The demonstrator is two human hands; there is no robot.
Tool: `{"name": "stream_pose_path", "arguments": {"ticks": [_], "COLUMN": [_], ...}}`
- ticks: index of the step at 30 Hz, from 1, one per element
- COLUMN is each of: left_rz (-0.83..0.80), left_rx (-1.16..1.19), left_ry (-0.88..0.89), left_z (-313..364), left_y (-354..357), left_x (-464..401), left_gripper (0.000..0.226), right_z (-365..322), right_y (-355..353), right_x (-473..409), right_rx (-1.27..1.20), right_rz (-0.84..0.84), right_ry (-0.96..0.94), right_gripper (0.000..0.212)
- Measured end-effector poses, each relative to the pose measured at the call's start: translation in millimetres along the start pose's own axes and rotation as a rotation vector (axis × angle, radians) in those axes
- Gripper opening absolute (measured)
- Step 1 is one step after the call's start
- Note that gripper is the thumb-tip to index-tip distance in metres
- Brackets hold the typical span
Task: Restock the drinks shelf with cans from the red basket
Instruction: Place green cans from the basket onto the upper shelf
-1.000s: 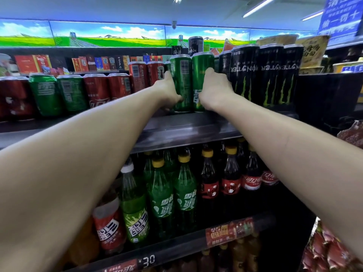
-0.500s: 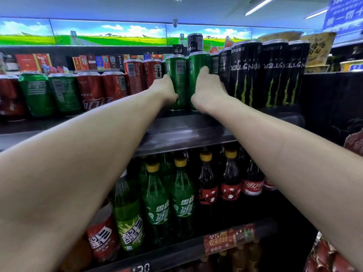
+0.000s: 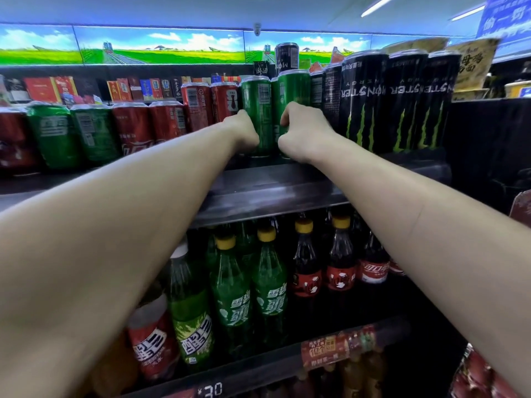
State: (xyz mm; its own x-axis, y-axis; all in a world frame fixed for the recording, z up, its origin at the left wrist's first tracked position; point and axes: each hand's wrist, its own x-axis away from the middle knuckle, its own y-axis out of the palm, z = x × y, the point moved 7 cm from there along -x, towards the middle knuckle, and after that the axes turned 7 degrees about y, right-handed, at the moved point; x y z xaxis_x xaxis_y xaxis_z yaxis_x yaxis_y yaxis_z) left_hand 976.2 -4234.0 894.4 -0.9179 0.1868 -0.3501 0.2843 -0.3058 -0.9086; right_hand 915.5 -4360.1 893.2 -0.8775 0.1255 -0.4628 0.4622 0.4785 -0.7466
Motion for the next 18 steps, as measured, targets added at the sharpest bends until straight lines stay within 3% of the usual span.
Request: {"name": "stream_pose_path", "arguments": {"ticks": [1, 4, 10, 14, 18], "left_rz": [-0.033, -0.079, 0.065, 0.310, 0.604], "left_rx": [0.011, 0.037, 0.122, 0.210, 0.276], "left_ry": [0.006, 0.030, 0.128, 0.263, 0.449], "left_z": [1, 7, 16, 10, 7], "left_y": [-1, -6, -46, -71, -76], "left_x": [4, 20, 71, 134, 220], "left_gripper": [0.013, 0.015, 0.024, 0.025, 0.012], "right_z": [0, 2, -6, -16, -26], "right_y": [0, 0, -26, -45, -39], "right_x": [0, 1, 16, 46, 98], "right_rx": [0.005, 0.004, -0.130, -0.246, -0.517], "right_rz": [0.002, 0.017, 0.275, 0.474, 0.537], "right_ry": [0.003, 0.019, -0.088, -0.257, -0.361], "right_gripper": [0.041, 0.034, 0.017, 0.016, 0.015]}}
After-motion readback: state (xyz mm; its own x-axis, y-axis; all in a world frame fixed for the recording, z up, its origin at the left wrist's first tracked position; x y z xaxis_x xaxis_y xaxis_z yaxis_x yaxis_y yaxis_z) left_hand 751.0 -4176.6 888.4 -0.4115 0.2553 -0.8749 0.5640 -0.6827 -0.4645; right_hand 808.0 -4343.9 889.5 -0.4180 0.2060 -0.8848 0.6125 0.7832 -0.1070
